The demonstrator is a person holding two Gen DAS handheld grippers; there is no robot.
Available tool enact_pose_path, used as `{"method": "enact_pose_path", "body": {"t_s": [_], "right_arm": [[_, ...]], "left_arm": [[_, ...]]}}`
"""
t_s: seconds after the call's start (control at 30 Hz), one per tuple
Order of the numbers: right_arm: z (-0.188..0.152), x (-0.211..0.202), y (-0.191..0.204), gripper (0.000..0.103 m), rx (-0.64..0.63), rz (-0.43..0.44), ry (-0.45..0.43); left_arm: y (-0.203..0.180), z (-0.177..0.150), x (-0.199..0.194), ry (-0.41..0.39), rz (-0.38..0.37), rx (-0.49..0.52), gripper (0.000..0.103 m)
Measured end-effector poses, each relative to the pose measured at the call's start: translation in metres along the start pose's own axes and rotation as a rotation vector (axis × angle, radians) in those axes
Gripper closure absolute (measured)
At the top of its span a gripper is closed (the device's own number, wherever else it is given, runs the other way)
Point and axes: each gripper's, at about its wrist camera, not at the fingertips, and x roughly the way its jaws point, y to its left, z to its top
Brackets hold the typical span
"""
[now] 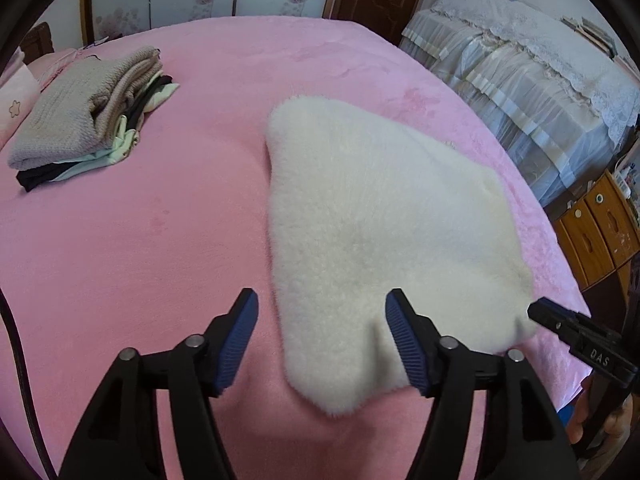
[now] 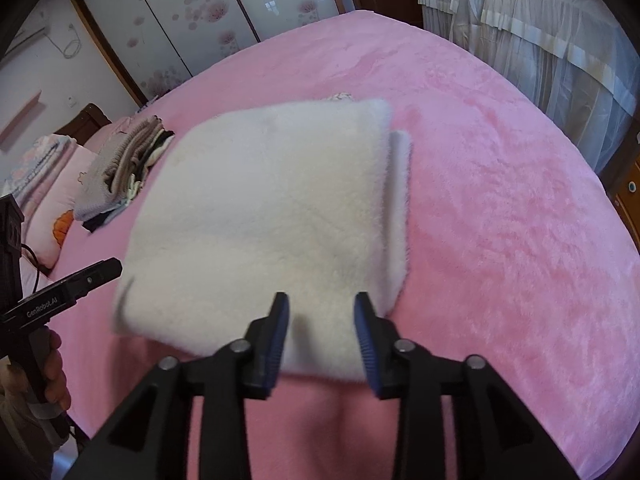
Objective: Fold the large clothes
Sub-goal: 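Position both open grippers at the sides of the folded white cardigan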
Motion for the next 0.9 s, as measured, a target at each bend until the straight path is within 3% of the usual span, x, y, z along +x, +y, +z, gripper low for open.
{"method": "enact_pose_path", "body": {"t_s": [0.07,0.2,0.33,0.43,0.6,0.67,0.7,0.77,0.8,0.83,0.9], "right_arm": [[-0.004,-0.01,0.002,0.052,0.005,0.04,-0.006],[-0.013,-0.038,0.014,0.051,-0.048,0.054,-0.059],[-0.022,-0.067,0.029,0.05,-0.142,0.074,-0.143],[-0.02,-0.083,0.035,0.05,-0.167,0.128,-0.192],[0.011,-0.087,0.034,0.05,-0.173,0.09,-0.124],[0.026,-0.092,0.032,0.049,-0.187,0.084,-0.134],[0.035,-0.094,0.032,0.046,-0.194,0.074,-0.141],[0.052,-0.094,0.029,0.014,-0.199,0.07,-0.147],[0.061,-0.093,0.028,0.007,-0.2,0.065,-0.145],[0.07,-0.091,0.027,0.0,-0.203,0.064,-0.14],[0.084,-0.084,0.025,0.0,-0.215,0.066,-0.116]], "left_arm": [[-0.003,0.0,-0.013,-0.019,-0.007,0.006,0.029],[-0.011,-0.001,-0.031,0.005,-0.043,0.061,0.029],[-0.013,-0.001,-0.051,0.029,-0.107,0.029,0.028],[-0.012,0.005,-0.063,0.05,-0.153,0.003,0.014],[-0.014,0.031,-0.076,0.044,-0.178,0.027,0.012],[-0.015,0.042,-0.078,0.034,-0.187,0.044,0.012],[-0.015,0.049,-0.078,0.034,-0.188,0.053,0.012],[-0.013,0.062,-0.074,0.037,-0.185,0.058,0.012],[-0.011,0.071,-0.072,0.038,-0.182,0.053,0.012],[-0.008,0.077,-0.069,0.042,-0.182,0.044,0.01],[0.0,0.091,-0.058,0.065,-0.213,0.022,0.0]]}}
